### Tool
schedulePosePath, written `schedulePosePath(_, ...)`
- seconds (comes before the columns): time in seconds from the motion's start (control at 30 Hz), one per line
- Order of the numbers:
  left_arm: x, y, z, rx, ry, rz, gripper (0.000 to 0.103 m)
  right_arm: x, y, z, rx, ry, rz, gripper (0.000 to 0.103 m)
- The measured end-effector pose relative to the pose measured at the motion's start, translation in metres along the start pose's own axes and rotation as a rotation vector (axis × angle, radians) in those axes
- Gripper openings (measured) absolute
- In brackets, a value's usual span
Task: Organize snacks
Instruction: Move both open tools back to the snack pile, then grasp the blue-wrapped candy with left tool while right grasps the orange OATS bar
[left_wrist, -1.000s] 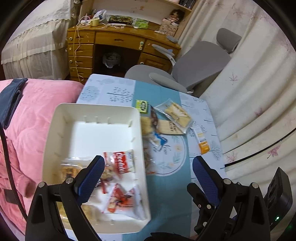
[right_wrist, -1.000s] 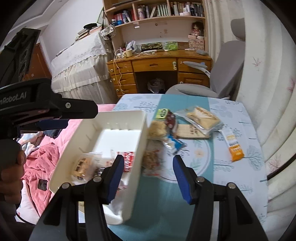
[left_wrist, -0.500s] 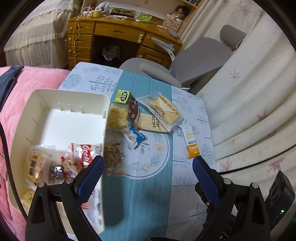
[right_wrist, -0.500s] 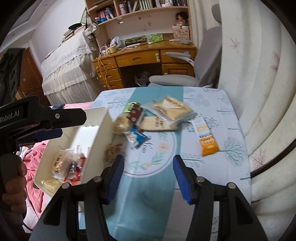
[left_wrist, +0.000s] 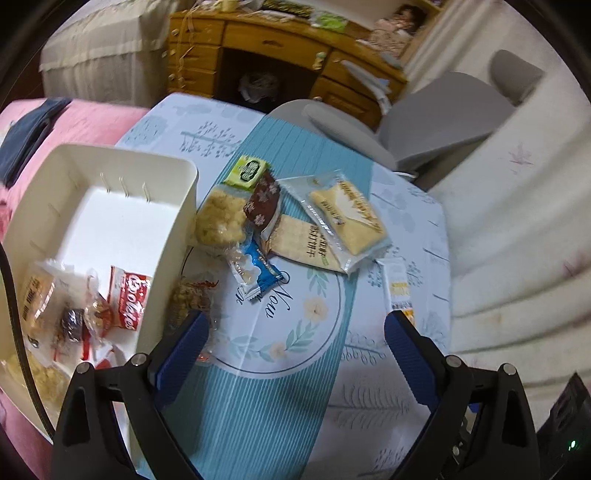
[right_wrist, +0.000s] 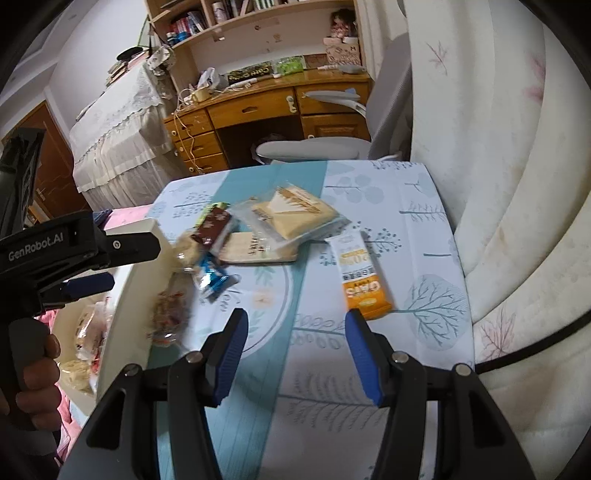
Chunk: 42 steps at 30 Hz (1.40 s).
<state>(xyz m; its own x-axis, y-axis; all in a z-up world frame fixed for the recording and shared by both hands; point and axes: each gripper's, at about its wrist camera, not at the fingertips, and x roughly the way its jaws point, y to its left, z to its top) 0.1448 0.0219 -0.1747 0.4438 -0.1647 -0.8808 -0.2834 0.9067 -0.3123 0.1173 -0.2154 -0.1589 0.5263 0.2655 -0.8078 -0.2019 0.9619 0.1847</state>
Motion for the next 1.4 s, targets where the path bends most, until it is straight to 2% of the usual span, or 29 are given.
schedulePosePath(0.27,0.059,0.008,0.009,-0.156,0.063,0.085,0.095,0.041,-0.031,0.004,0.009,0.051,-0.018,0.055)
schedulePosePath(0.43,0.093,0.016,0.018,-0.209,0.062,0.176,0.095,0.073,-0.050,0.004,-0.008,0.091,-0.025,0.055)
schedulePosePath(0.7,0.128,0.025,0.027,-0.260,0.070,0.265,0.095,0.107,-0.065,0.001,-0.061,0.131,-0.019,0.055)
schedulePosePath(0.8,0.135,0.025,0.028,-0.248,0.071,0.302,0.092,0.115,-0.066,0.000,-0.074,0.135,-0.004,0.055)
schedulePosePath(0.97,0.142,0.028,0.029,-0.260,0.060,0.328,0.081,0.122,-0.062,0.003,-0.093,0.124,0.009,0.057)
schedulePosePath(1.03,0.145,0.028,0.030,-0.254,0.055,0.343,0.073,0.125,-0.059,0.004,-0.109,0.115,0.013,0.061)
schedulePosePath(1.13,0.148,0.028,0.032,-0.255,0.049,0.346,0.072,0.128,-0.052,0.005,-0.135,0.103,0.008,0.066)
schedulePosePath(1.27,0.149,0.030,0.032,-0.241,0.050,0.341,0.069,0.132,-0.044,0.003,-0.192,0.097,-0.030,0.067)
schedulePosePath(1.33,0.150,0.029,0.033,-0.232,0.043,0.349,0.058,0.133,-0.041,0.002,-0.213,0.102,-0.051,0.067)
schedulePosePath(1.4,0.148,0.026,0.033,-0.219,0.036,0.354,0.053,0.134,-0.040,0.002,-0.216,0.106,-0.057,0.067)
